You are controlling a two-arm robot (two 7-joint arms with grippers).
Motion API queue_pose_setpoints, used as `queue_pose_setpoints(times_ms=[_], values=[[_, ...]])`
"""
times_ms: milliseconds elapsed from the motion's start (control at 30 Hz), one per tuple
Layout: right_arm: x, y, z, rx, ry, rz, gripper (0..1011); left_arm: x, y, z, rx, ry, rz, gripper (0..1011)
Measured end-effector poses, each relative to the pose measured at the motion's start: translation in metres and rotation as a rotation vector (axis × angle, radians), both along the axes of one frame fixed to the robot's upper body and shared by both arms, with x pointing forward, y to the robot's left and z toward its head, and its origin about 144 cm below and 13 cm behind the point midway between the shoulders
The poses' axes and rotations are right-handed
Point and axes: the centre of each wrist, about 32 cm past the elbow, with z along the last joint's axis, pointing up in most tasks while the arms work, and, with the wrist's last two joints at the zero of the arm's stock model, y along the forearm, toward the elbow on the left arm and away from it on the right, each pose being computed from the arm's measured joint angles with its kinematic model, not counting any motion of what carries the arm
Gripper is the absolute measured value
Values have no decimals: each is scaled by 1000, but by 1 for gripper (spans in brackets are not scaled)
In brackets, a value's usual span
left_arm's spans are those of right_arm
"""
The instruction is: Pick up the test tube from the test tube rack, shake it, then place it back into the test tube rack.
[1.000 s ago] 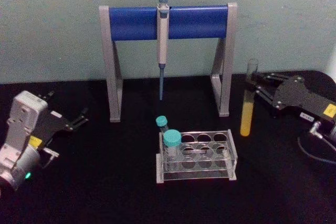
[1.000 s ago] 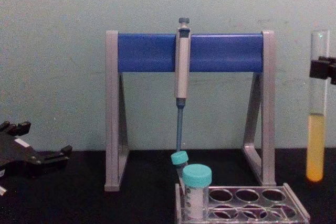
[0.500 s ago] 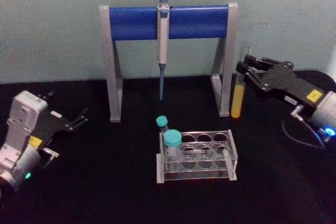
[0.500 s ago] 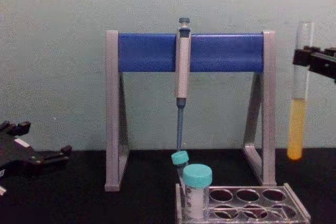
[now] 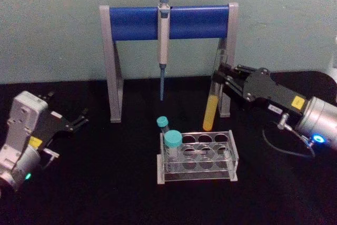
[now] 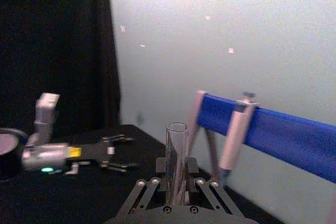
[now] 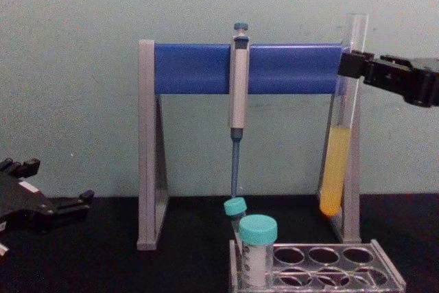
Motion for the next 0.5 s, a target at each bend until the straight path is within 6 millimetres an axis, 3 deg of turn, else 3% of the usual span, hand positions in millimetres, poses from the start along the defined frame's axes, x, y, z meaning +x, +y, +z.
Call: queue_pose_setpoints(times_ms=[500], values=[[-26, -32, 3, -55, 4, 38, 228, 0, 0, 0, 0, 0, 0, 1001]])
